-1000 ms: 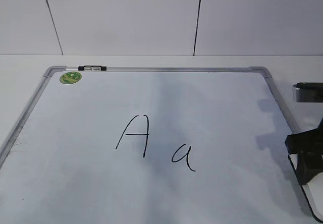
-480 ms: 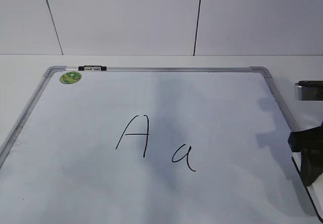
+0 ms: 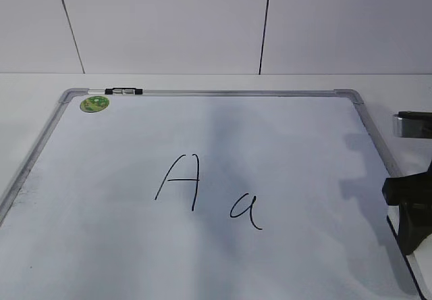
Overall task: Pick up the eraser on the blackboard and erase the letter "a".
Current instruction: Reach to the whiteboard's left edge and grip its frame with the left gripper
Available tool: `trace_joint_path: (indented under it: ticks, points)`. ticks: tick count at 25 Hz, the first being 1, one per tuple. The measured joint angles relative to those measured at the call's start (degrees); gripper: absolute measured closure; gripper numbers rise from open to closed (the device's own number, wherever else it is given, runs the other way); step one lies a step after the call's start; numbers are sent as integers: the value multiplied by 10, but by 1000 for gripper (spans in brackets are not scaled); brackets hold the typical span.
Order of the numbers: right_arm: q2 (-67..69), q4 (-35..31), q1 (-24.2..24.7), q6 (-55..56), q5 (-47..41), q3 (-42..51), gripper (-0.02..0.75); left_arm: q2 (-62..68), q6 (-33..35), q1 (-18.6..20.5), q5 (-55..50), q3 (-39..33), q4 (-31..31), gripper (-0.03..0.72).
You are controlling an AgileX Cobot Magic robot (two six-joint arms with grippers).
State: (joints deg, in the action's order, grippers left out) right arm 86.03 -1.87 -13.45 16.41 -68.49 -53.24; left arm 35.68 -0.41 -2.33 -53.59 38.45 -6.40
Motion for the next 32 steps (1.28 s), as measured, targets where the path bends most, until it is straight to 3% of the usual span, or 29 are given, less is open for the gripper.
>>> trace_joint_path:
  ticks: [9, 20, 32]
  points:
    - [0, -17, 0, -9, 1, 0, 182, 211, 0, 0, 5, 72, 0, 382]
    - [0, -25, 0, -43, 1, 0, 182, 452, 0, 0, -67, 240, -2, 382]
    - [0, -22, 0, -51, 1, 0, 182, 623, 0, 0, -79, 313, 4, 382]
